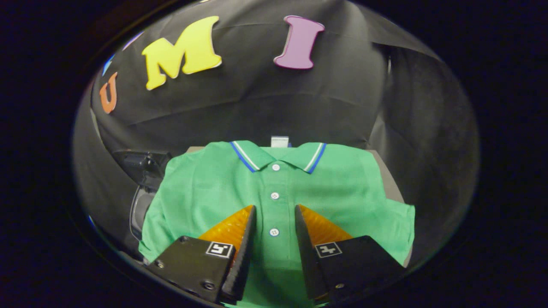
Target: Put the clothes into the washing machine and then close the washing machine lid.
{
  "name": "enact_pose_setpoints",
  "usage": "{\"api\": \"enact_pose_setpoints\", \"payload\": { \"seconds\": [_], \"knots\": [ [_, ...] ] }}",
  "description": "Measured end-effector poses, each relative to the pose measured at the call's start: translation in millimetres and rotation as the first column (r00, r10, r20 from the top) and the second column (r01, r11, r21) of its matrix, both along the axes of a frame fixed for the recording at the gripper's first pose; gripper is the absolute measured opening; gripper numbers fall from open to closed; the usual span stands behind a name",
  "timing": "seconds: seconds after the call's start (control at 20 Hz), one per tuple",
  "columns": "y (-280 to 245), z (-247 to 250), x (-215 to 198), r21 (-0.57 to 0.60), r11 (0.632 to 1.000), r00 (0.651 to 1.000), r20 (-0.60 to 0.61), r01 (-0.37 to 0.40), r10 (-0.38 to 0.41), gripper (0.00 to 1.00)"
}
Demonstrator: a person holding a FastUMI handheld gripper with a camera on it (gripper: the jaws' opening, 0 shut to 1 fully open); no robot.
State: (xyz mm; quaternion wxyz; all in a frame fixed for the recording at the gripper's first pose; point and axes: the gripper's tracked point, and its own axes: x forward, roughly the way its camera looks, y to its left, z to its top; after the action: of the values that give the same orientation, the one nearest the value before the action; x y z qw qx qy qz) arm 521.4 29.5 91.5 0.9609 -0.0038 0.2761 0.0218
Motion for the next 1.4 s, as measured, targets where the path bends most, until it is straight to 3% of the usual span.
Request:
{"api": "enact_pose_setpoints", "payload": {
  "seconds": [0.15, 0.3, 0.4, 0.65, 0.95, 1.4],
  "knots": [
    [-0.5, 2.1, -1.4, -0.02, 1.0, 1.0, -0.002, -0.011, 0.011, 0.4],
    [0.2, 3.6, 1.0, 0.011, 1.0, 1.0, 0.018, -0.005, 0.005, 0.12],
    [0.5, 5.8, -0.3, 0.028, 1.0, 0.999, 0.036, -0.009, 0.008, 0.08],
    [3.1, 9.1, -14.8, 0.06, 0.998, 0.996, 0.083, -0.026, 0.021, 0.06],
    [24.9, 46.4, -49.8, 0.116, 0.99, 0.981, 0.186, -0.074, 0.052, 0.05],
    [77.9, 127.1, -113.3, 0.185, 0.962, 0.915, 0.386, -0.201, 0.117, 0.05]
  ]
}}
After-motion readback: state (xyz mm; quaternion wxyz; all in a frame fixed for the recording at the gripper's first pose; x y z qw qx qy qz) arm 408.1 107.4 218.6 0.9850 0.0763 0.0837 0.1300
